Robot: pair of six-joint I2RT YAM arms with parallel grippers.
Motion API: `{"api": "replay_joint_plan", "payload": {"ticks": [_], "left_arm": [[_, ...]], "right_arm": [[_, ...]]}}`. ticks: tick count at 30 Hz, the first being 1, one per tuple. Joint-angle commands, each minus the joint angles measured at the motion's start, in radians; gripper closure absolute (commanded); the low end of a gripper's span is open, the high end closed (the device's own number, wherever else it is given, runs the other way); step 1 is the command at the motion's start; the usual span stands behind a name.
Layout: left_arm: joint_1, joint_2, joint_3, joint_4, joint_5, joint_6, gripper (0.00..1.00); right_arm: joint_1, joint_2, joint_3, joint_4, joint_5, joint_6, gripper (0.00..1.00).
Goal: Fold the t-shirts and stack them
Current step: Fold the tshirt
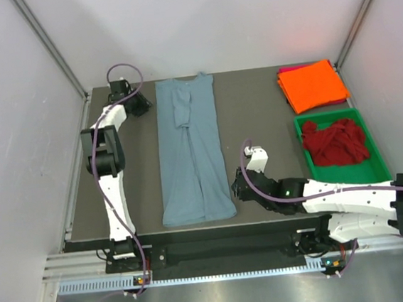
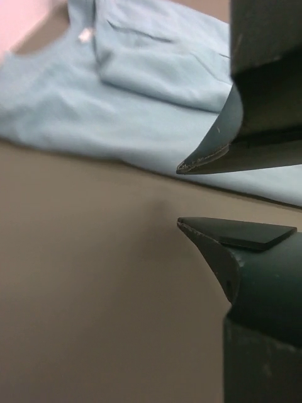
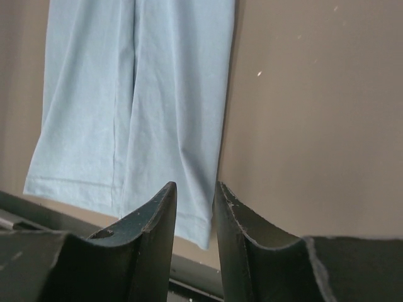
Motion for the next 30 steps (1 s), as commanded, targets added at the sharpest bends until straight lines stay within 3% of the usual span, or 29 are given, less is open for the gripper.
{"api": "replay_joint_plan", "payload": {"ticks": [1,4,8,10,14,19,22,23,27,28,30], "left_arm": [[0.006,-0.226,-0.123,-0.198,-0.162,0.022,0.61],[-0.009,-0.398,-0.335,-0.272,-0.136,0.032,0.60],[-0.081,-0.710,-0.722,-0.149,-0.048,0.090,0.59],[-0.107,-0.780,-0.841,-0.212,-0.101,0.094,0.59],[-0.198,-0.959,-1.006,-0.283,-0.159,0.112,0.60],[-0.202,-1.095,-1.168,-0.339,-0.175,0.097,0.61],[-0.244,-1.177,-1.239,-0.303,-0.086,0.059,0.66],[-0.292,-1.203,-1.244,-0.309,-0.093,0.031,0.67],[-0.314,-1.219,-1.333,-0.246,-0.032,-0.107,0.74],[-0.316,-1.211,-1.375,-0.222,-0.021,-0.147,0.83],[-0.327,-1.188,-1.408,-0.206,-0.031,-0.167,0.87]], "right_arm": [[-0.003,0.012,0.040,0.002,-0.079,-0.005,0.69],[-0.003,0.018,0.040,-0.022,-0.145,-0.028,0.68],[-0.006,0.020,0.084,-0.096,-0.189,-0.080,0.67],[-0.005,0.004,0.101,-0.113,-0.198,-0.097,0.67],[-0.005,-0.062,0.129,-0.128,-0.228,-0.113,0.67],[-0.009,-0.071,0.126,-0.133,-0.241,-0.111,0.66],[-0.009,-0.089,0.097,-0.110,-0.265,-0.113,0.66],[-0.009,-0.103,0.090,-0.107,-0.267,-0.114,0.66],[-0.014,-0.128,0.070,-0.105,-0.255,-0.133,0.66],[-0.015,-0.129,0.069,-0.102,-0.251,-0.137,0.66],[-0.029,-0.126,0.066,-0.102,-0.251,-0.157,0.66]]}}
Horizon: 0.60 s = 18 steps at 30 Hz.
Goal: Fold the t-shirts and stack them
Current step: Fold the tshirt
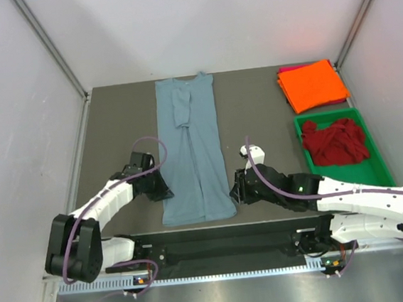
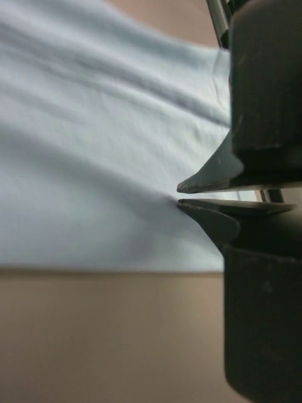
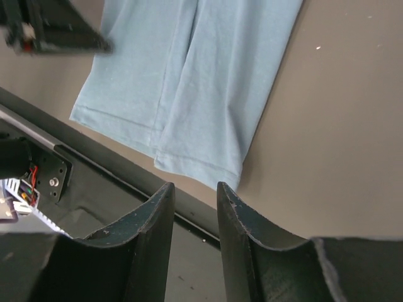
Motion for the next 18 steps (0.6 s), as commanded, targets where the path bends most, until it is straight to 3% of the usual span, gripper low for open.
{"api": "replay_joint_plan", "payload": {"ticks": [1,4,7,11,18], "left_arm": [[-0.024,0.027,-0.084,0.053,-0.019,-0.101,0.89],[-0.056,0.025,-0.079,0.027,-0.116,-0.091,0.91],[-0.094,-0.041,-0.028,-0.012,-0.119,-0.088,0.87],[-0.133,-0.177,0.055,-0.067,-0.040,-0.129,0.69],[-0.173,-0.285,0.071,-0.081,0.073,-0.187,0.65]], "right_arm": [[-0.030,-0.013,-0.003,0.032,0.001,-0.042,0.66],[-0.056,0.000,0.007,0.029,-0.023,-0.077,0.66],[-0.113,0.018,0.037,0.011,-0.079,-0.113,0.66],[-0.203,0.047,0.119,-0.116,-0.154,-0.116,0.67],[-0.211,0.021,0.205,-0.195,-0.131,-0.093,0.67]]}}
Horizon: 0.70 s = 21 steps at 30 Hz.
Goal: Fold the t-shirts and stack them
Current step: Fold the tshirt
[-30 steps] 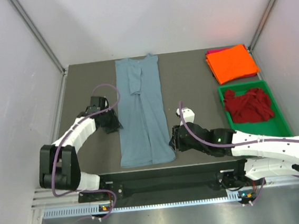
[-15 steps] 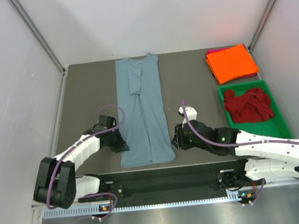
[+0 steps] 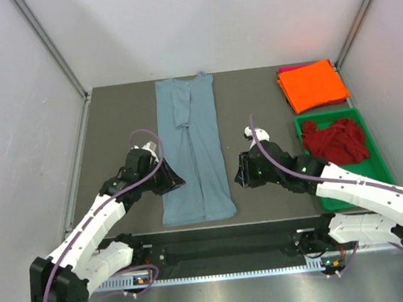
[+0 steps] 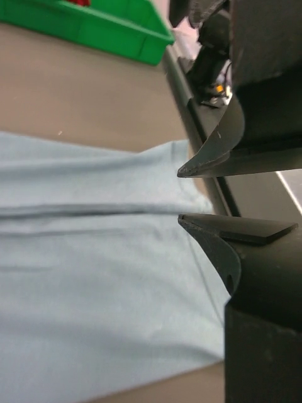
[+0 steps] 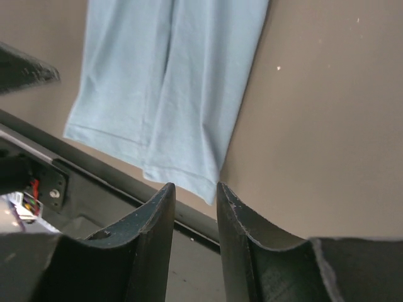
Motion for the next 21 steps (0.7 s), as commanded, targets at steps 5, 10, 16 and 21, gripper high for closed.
{"api": "replay_joint_plan", "payload": {"ticks": [5,10,16,21], "left_arm": [[-0.037,0.015,0.008,-0.111,-0.076,-0.044,0.65],[-0.035,0.068,-0.015,-0.195,-0.225,-0.029,0.68],[-0.022,0.069,0.005,-0.206,-0.342,-0.102,0.69],[-0.017,0.099,0.016,-0.302,-0.447,-0.127,0.68]], "right_arm": [[-0.011,-0.023,0.014,0.042,0.037,0.007,0.66],[-0.004,0.038,-0.032,0.149,-0.011,0.003,0.69],[0.088,0.242,0.135,0.223,0.014,0.031,0.71],[0.187,0.468,0.225,0.280,0.026,0.099,0.70]]}}
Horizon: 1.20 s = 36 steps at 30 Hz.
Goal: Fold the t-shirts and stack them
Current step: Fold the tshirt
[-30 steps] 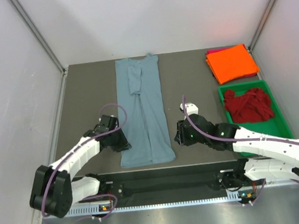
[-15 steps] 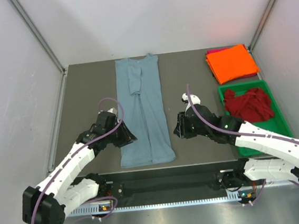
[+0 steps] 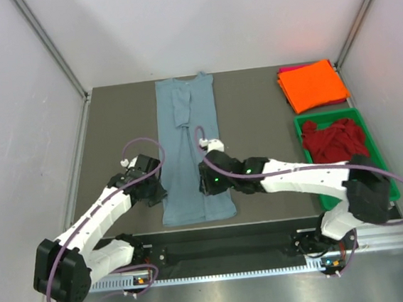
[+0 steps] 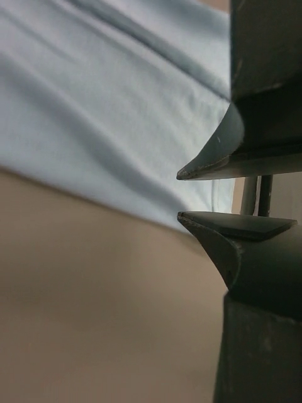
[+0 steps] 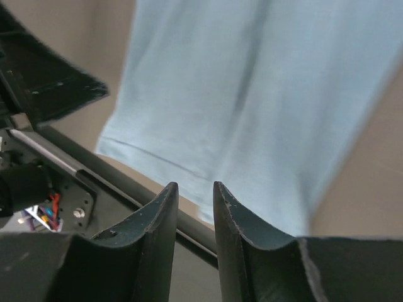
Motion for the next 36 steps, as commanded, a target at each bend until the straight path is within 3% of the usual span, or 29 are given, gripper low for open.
{"api": "replay_joint_plan", "payload": {"ticks": [1,11,24,27,32,34,36], "left_arm": [[0.004,0.002,0.012,-0.069,-0.117,-0.042,0.68],[0.004,-0.005,-0.058,-0.028,-0.104,-0.057,0.79],[0.004,0.038,-0.117,0.072,0.084,-0.039,0.66],[0.004,0.052,-0.138,0.068,0.062,-0.048,0.71],[0.004,0.023,-0.144,0.034,0.010,-0.072,0.94],[0.004,-0.001,-0.137,0.020,-0.016,-0.092,0.94],[0.003,-0.040,-0.123,0.011,-0.018,-0.103,0.85]], "right_arm": [[0.070,0.121,0.084,0.094,0.042,0.050,0.69],[0.110,0.250,0.084,0.122,0.064,0.076,0.69],[0.113,0.290,-0.002,0.171,0.084,0.096,0.67],[0.115,0.304,-0.003,0.172,0.081,0.095,0.67],[0.119,0.304,-0.020,0.194,0.067,0.107,0.66],[0.124,0.281,-0.026,0.189,0.066,0.108,0.66],[0.125,0.253,-0.028,0.171,0.059,0.108,0.66]]}}
